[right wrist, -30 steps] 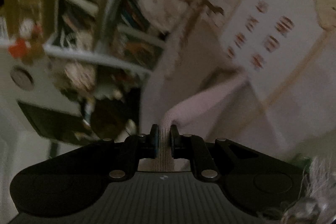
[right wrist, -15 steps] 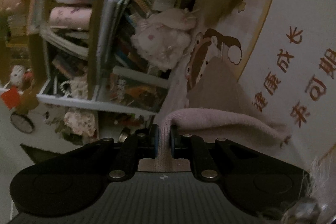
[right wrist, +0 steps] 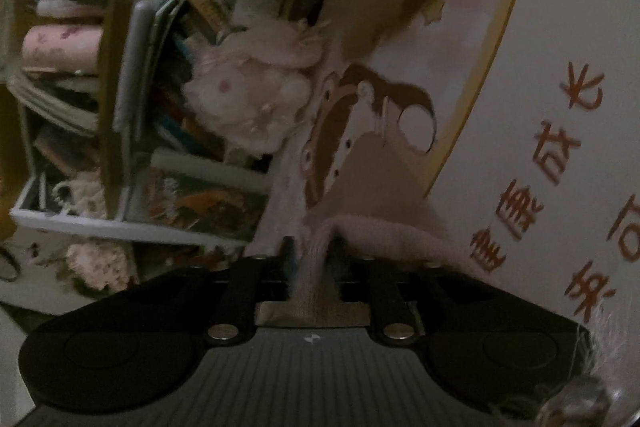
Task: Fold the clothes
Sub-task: 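Lift both hem edges and fold them toward the collar, then open both grippers and release the folded hem onto the sweater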
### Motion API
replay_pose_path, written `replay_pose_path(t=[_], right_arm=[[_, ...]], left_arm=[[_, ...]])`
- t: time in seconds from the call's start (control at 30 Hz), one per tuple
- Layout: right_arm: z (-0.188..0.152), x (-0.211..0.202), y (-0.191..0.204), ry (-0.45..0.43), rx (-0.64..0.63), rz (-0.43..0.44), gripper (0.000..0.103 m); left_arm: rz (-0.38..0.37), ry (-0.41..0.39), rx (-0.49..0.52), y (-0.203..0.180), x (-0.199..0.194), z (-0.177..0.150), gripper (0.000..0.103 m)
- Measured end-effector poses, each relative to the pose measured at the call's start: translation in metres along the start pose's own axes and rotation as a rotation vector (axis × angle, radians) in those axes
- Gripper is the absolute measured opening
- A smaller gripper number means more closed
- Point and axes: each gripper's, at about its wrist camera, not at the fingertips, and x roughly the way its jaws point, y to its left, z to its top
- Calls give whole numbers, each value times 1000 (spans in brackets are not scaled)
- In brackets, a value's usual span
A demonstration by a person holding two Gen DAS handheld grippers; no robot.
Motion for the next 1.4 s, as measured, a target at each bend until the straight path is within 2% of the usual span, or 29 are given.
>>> replay_pose_path(t=[0.03, 0.1, 0.13, 0.23, 0.33, 0.47, 0.53, 0.57, 0.6, 0.63, 0.67, 0.7, 0.77, 0.83, 0.9, 0.97, 1.13, 1.2, 1.23, 1.4], right_arm=[[2, 0, 1, -14, -8, -6, 51], [4, -3, 8, -36, -55, -10, 51], [4, -3, 13, -38, -103, -30, 53], [3, -3, 30, -40, -268, -105, 56], [-13, 9, 54, -25, -572, -265, 56], [-52, 40, 75, 2, -1059, -461, 56], [-62, 56, 73, 21, -1168, -502, 54], [-64, 64, 71, 32, -1193, -516, 49], [-62, 71, 69, 46, -1186, -525, 44], [-57, 77, 66, 59, -1158, -531, 26], [-52, 81, 64, 72, -1116, -533, 8], [-45, 81, 63, 70, -1056, -516, 8], [-30, 71, 63, 25, -888, -433, 8], [-16, 63, 56, -4, -739, -372, 7], [-9, 73, 44, 29, -692, -422, 7], [-3, 81, 32, 49, -639, -439, 8], [9, 77, 19, 28, -478, -377, 8], [8, 73, 20, 14, -469, -386, 20], [7, 71, 22, 0, -473, -407, 35], [-5, 57, 36, -38, -587, -453, 39]], left_arm=[[5, 5, 10, -1, 1, 2, 36], [-15, -11, 38, -7, -3, 7, 52], [-22, -32, 69, -10, -7, 9, 55], [16, -83, 213, -22, -16, 14, 54], [124, -76, 482, -42, -13, 7, 54], [257, -54, 845, -66, 7, -14, 53], [270, -34, 906, -70, 20, -19, 53], [276, -25, 919, -70, 26, -19, 53], [283, -17, 920, -69, 32, -18, 44], [290, -9, 920, -68, 38, -16, 8], [285, -11, 902, -67, 40, -13, 5], [257, -33, 850, -65, 35, -8, 4], [213, -71, 746, -60, 26, 2, 4], [245, -47, 706, -51, 34, 8, 4], [282, -6, 694, -42, 45, 13, 4], [273, 3, 675, -38, 49, 18, 5], [225, 19, 588, -27, 45, 33, 13], [216, -3, 551, -26, 39, 37, 15], [224, -27, 542, -27, 37, 38, 19], [221, -74, 528, -29, 13, 42, 35]])
